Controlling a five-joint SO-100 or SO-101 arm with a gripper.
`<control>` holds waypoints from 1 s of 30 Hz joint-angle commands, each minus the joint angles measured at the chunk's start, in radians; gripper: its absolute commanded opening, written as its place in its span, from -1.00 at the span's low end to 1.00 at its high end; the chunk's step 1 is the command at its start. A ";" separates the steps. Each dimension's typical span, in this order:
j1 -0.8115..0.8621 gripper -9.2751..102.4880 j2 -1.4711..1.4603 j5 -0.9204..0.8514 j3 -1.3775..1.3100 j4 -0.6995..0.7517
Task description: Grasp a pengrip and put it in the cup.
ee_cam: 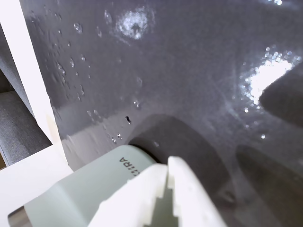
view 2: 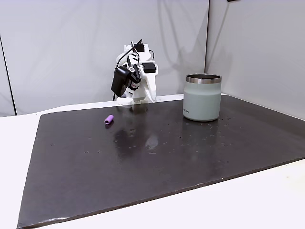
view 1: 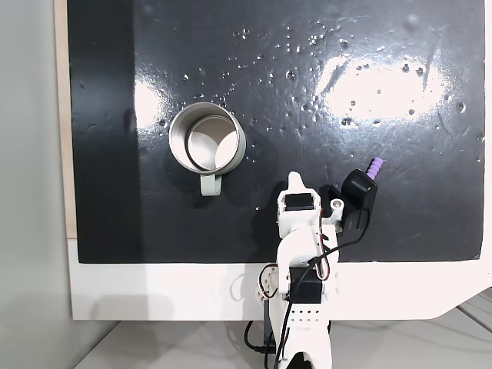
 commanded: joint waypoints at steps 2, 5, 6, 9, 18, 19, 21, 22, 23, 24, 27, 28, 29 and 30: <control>-0.012 -0.83 0.006 0.005 -0.003 -0.038; -0.012 -0.83 0.006 0.005 -0.003 -0.038; -0.012 -0.83 0.006 0.005 -0.003 -0.038; -0.012 -0.83 0.006 0.005 -0.003 -0.038; -0.029 -0.84 0.006 -0.023 -0.046 0.006; -0.037 -0.84 0.006 -0.052 -0.074 0.032; -0.051 -0.84 0.005 -0.112 -0.133 0.084; -0.051 -0.84 0.005 -0.147 -0.160 0.100; -0.044 -0.84 0.005 -0.190 -0.187 0.114; -0.037 -0.84 0.002 -0.238 -0.215 0.132; 0.034 -0.84 -0.035 -0.446 -0.270 0.144; 0.074 -0.84 -0.034 -0.477 -0.272 0.135; 0.115 -0.84 -0.034 -0.505 -0.282 0.146; 0.155 -0.84 -0.035 -0.529 -0.307 0.172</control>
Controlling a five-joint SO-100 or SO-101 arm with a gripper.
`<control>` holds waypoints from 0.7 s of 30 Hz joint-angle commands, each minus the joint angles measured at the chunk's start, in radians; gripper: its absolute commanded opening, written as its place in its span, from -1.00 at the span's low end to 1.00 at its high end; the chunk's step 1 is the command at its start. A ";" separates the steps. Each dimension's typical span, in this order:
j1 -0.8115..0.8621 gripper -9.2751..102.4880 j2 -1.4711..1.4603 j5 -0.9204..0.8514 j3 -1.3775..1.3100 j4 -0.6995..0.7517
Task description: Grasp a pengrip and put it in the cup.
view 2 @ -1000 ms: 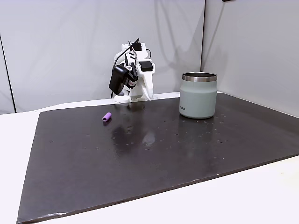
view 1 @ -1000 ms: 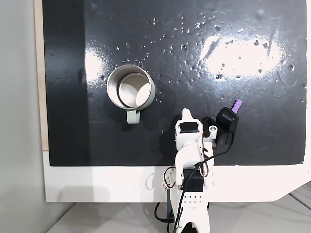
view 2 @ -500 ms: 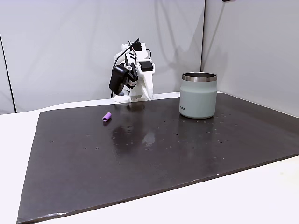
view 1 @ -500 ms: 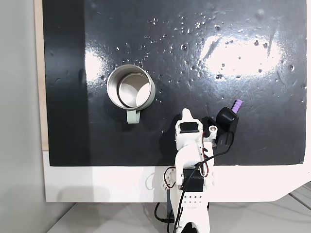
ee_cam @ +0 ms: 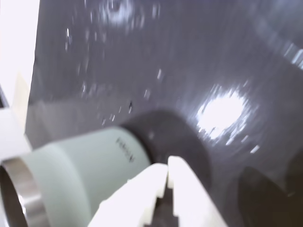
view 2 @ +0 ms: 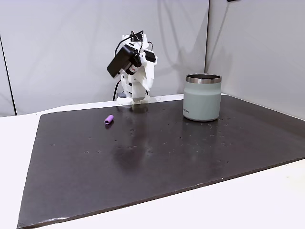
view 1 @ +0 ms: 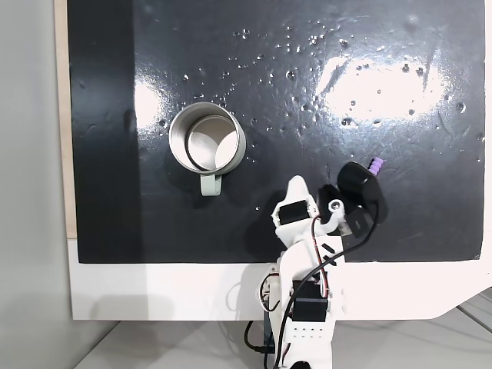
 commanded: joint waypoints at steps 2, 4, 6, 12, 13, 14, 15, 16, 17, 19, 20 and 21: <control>0.186 -0.84 -0.009 -0.115 -0.144 0.071; 0.207 -0.84 -0.044 -0.212 -0.189 0.110; 0.262 -0.84 -0.095 -0.288 -0.247 0.146; 0.347 -0.84 -0.173 -0.512 -0.287 0.130; 0.356 -0.84 -0.193 -0.548 -0.296 0.133; 0.370 -0.84 -0.213 -0.591 -0.302 0.133; 0.385 -0.84 -0.233 -0.635 -0.310 0.132; 0.402 -0.84 -0.258 -0.672 -0.316 0.123; 0.420 -0.84 -0.287 -0.703 -0.322 0.103; 0.462 -0.84 -0.371 -0.755 -0.342 0.057; 0.480 -0.84 -0.433 -0.773 -0.365 0.035; 0.497 -0.84 -0.505 -0.784 -0.396 0.020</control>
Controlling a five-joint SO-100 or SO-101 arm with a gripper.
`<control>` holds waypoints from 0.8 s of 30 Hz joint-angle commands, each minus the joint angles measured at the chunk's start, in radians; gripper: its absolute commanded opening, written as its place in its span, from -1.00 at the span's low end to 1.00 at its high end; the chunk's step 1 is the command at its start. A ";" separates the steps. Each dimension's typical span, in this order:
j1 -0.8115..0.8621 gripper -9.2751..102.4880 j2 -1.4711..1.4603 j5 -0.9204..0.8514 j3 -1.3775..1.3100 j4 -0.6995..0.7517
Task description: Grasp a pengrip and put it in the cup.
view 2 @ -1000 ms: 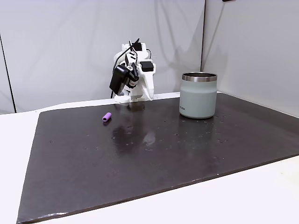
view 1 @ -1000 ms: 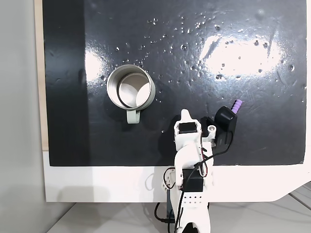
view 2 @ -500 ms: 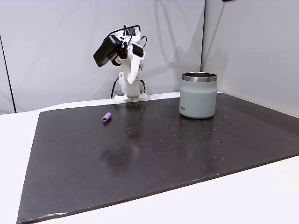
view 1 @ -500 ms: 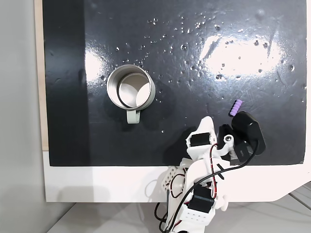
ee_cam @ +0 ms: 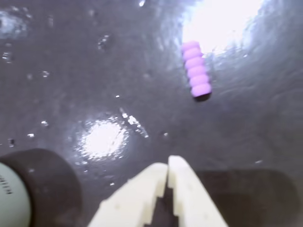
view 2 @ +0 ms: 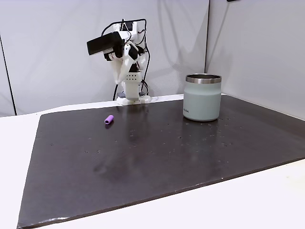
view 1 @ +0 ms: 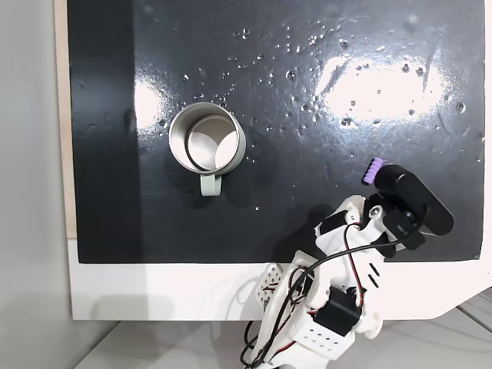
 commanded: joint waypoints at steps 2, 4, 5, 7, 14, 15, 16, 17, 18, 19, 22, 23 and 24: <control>0.081 -0.84 -0.290 -0.066 -0.187 -0.080; 0.106 -0.81 -0.433 -0.075 -0.261 -0.095; 0.117 -0.78 -0.491 -0.084 -0.287 -0.106; 0.130 -0.73 -0.575 -0.107 -0.319 -0.129; 0.143 -0.53 -0.713 -0.210 -0.324 -0.186; 0.144 -0.50 -0.736 -0.221 -0.325 -0.196; 0.144 -0.48 -0.762 -0.230 -0.331 -0.204; 0.143 -0.46 -0.788 -0.239 -0.344 -0.206; 0.141 -0.45 -0.816 -0.247 -0.359 -0.206; 0.138 -0.43 -0.844 -0.255 -0.374 -0.206; 0.138 -0.40 -0.919 -0.316 -0.411 -0.202; 0.141 -0.39 -0.940 -0.341 -0.420 -0.202; 0.146 -0.38 -0.966 -0.359 -0.433 -0.202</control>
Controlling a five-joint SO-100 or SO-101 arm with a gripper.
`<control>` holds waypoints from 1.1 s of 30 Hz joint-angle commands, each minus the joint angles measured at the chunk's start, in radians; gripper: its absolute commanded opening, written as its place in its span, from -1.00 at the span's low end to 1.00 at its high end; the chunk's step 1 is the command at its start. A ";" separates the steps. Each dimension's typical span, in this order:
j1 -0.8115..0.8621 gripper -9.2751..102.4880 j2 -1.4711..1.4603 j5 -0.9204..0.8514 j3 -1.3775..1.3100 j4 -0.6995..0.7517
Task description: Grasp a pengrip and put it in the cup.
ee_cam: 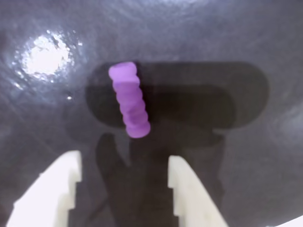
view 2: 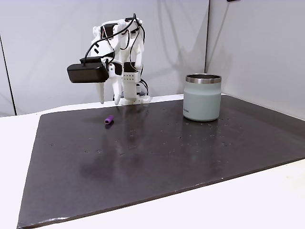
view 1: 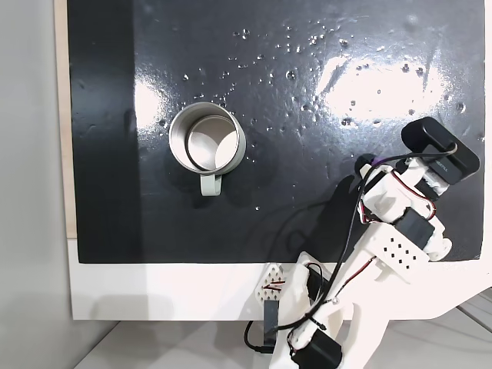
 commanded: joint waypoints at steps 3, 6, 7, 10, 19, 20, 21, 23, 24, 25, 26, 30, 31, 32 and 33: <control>0.020 -0.38 -0.129 -0.071 -0.135 -0.029; 0.023 -0.38 -0.210 -0.074 -0.196 -0.029; 0.023 -0.38 -0.235 -0.074 -0.216 -0.029; 0.023 -0.38 -0.293 -0.072 -0.256 -0.029; 0.005 -0.38 -0.396 -0.071 -0.256 -0.078; 0.002 -0.38 -0.403 -0.071 -0.253 -0.081; -0.002 -0.39 -0.407 -0.071 -0.245 -0.087; -0.009 -0.39 -0.408 -0.071 -0.222 -0.109; -0.012 -0.39 -0.408 -0.072 -0.209 -0.120; -0.015 -0.39 -0.410 -0.072 -0.196 -0.133; -0.020 -0.40 -0.410 -0.072 -0.184 -0.147; -0.031 -0.48 -0.420 -0.074 -0.170 -0.158; -0.032 -0.51 -0.423 -0.074 -0.170 -0.158; -0.035 -0.52 -0.426 -0.075 -0.170 -0.158; -0.037 -0.55 -0.428 -0.075 -0.170 -0.158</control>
